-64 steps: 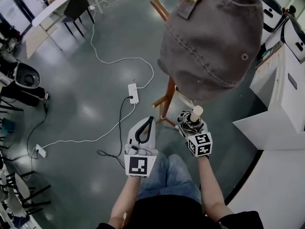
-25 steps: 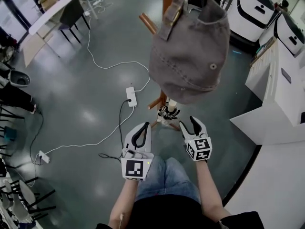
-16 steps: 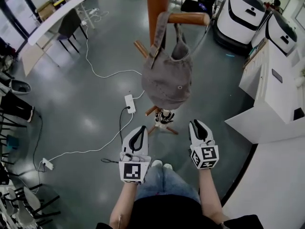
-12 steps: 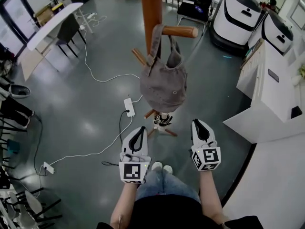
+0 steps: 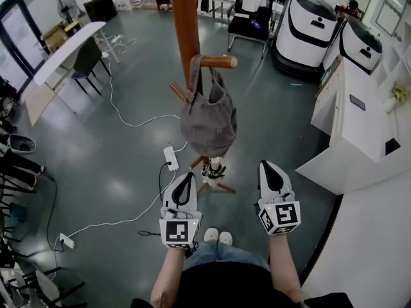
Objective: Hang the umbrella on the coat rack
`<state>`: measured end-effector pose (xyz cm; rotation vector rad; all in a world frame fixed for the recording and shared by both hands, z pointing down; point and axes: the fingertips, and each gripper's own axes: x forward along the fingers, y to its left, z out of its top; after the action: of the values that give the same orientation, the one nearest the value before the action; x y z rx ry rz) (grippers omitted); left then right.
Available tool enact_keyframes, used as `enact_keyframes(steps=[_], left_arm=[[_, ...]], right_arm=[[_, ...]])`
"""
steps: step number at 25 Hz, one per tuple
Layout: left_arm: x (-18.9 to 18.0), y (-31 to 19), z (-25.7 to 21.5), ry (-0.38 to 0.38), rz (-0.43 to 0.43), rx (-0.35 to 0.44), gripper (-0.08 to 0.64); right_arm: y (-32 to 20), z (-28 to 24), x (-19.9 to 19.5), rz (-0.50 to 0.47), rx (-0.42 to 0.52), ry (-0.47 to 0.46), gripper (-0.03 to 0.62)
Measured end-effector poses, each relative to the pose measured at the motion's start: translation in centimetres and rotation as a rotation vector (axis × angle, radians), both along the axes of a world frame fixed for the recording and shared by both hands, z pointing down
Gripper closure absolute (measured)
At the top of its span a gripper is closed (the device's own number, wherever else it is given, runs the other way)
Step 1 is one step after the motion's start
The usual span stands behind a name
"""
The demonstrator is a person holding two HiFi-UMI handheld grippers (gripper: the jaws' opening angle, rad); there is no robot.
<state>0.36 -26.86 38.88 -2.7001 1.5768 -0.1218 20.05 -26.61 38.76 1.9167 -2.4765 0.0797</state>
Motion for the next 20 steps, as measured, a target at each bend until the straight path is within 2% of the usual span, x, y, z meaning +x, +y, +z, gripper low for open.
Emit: enact_keyframes(steps=[6, 20], left_arm=[[0.5, -0.1, -1.2, 0.009, 0.000, 0.039, 0.554], [0.6, -0.1, -2.0, 0.004, -0.013, 0.052, 0.554]], right_arm=[[0.7, -0.6, 0.3, -0.006, 0.013, -0.008, 0.586], [1.1, -0.3, 0.3, -0.025, 0.005, -0.021, 0.586]])
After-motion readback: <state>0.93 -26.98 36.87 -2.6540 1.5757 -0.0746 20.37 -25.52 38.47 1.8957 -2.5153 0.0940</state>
